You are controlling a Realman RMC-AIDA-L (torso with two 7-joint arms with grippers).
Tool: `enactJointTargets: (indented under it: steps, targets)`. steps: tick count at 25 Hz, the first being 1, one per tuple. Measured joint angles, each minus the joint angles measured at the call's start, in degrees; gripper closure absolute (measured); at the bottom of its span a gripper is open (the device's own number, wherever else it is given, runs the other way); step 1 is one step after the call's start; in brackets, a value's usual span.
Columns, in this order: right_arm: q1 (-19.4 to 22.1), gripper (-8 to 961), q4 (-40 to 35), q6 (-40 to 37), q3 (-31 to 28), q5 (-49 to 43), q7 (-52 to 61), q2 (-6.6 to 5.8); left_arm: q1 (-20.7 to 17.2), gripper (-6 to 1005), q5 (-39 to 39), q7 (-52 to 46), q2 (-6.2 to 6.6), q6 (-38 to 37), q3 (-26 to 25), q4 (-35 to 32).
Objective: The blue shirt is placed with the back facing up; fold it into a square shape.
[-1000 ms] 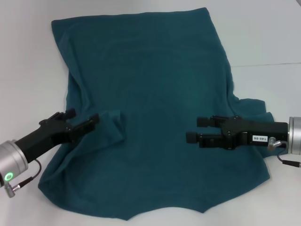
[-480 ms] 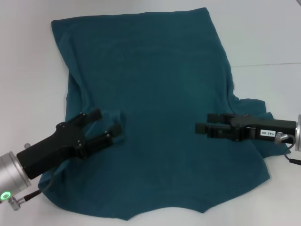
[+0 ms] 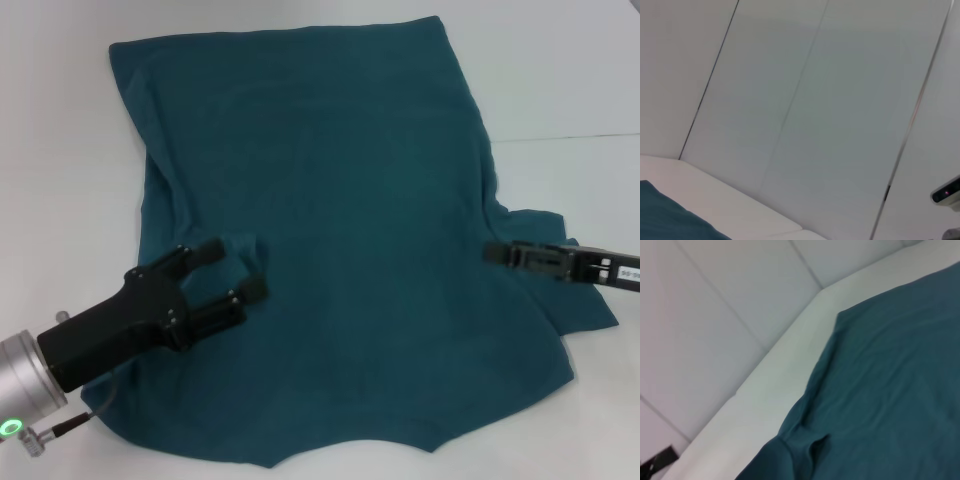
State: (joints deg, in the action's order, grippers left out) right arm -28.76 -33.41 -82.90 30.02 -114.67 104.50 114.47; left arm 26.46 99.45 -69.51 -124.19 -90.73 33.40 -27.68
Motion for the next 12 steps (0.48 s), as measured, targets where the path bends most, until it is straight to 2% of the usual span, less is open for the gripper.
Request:
enactJointTargets:
  steps: [12]
  targets:
    - [1.99,117,-0.02,5.63,-1.27,-1.81,12.82,-2.83,0.65,93,0.85,0.13,-0.1,-0.11,2.55,-0.05]
